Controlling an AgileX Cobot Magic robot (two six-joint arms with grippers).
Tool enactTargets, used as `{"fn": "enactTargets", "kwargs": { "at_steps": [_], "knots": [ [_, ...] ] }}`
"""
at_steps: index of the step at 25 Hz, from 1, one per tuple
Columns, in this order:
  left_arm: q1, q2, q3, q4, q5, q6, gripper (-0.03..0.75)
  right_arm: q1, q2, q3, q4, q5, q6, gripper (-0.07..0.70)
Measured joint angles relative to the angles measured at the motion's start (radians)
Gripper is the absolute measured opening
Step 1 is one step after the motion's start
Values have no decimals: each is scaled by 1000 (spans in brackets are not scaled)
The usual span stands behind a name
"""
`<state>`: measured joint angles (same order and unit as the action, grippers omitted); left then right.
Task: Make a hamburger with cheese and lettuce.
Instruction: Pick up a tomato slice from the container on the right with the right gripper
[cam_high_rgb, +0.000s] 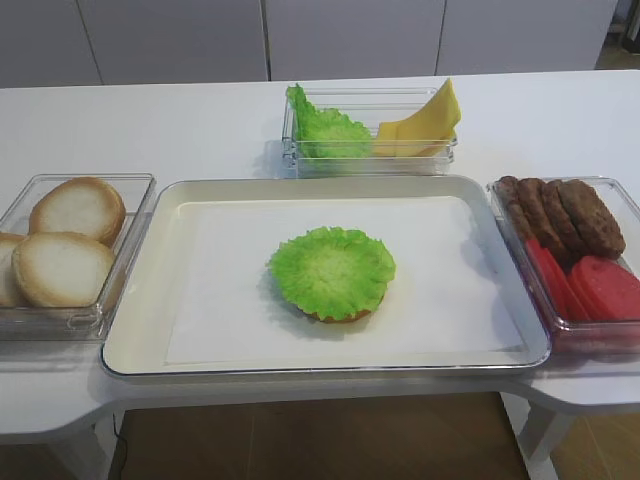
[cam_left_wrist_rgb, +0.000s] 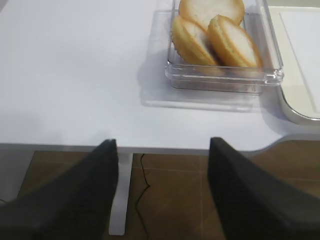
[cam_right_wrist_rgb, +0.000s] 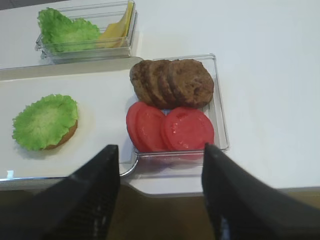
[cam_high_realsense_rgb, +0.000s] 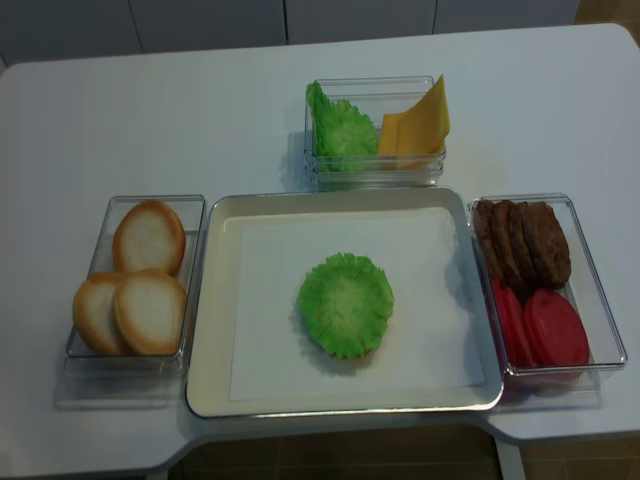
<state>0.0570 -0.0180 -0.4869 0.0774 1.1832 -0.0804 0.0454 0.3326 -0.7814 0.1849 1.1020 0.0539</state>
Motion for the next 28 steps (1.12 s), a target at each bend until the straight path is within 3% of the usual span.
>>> {"fn": "enactTargets", "kwargs": {
  "at_steps": [5,11,18,23,28],
  "knots": [
    [0,0,0,0,0,0,427,0,195,-110,11,-16,32,397],
    [0,0,0,0,0,0,427,0,371,-186,77,-79,52,396],
    [0,0,0,0,0,0,427,36,595,-277,113,-27,52,378],
    [0,0,0,0,0,0,427,130,728,-328,88,-23,105,362],
    [0,0,0,0,0,0,427,289,853,-334,-53,-19,207,349]
  ]
}}
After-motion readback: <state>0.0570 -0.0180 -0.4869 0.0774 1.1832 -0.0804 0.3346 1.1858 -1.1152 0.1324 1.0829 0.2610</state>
